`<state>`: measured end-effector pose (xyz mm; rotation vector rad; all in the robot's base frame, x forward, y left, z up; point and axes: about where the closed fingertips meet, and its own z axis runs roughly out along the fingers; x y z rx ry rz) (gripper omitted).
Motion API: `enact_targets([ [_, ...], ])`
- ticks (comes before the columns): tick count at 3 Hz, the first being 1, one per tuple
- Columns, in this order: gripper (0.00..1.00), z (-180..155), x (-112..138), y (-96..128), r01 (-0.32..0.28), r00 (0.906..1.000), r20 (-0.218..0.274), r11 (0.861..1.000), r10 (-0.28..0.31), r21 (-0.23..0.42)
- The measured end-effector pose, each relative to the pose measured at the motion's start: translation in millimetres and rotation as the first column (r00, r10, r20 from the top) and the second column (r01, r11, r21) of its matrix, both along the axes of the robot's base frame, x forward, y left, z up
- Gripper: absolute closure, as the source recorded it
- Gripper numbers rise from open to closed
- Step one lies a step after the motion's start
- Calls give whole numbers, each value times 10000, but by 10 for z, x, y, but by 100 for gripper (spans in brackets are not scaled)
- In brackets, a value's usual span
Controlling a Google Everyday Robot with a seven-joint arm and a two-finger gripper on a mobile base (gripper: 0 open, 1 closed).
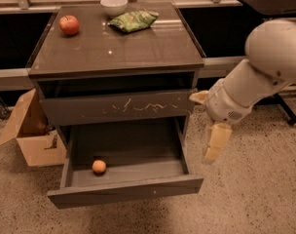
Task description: Pick orange from middle drawer and place on counter
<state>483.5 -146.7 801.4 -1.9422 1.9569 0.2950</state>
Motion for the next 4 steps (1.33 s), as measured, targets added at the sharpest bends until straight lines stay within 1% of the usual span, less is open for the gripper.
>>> enact_targets([
  [1,0,-565,141,328,-972,9947,-282,9941,986,485],
  [2,0,-1199,252,765,-1703,9826,-476,9729,1797,1564],
  [3,0,-1583,352,1073,-1842,9777,-516,9490,2036,2558],
  [4,0,-2026,469,1407,-1930,9658,-932,9113,2418,3638],
])
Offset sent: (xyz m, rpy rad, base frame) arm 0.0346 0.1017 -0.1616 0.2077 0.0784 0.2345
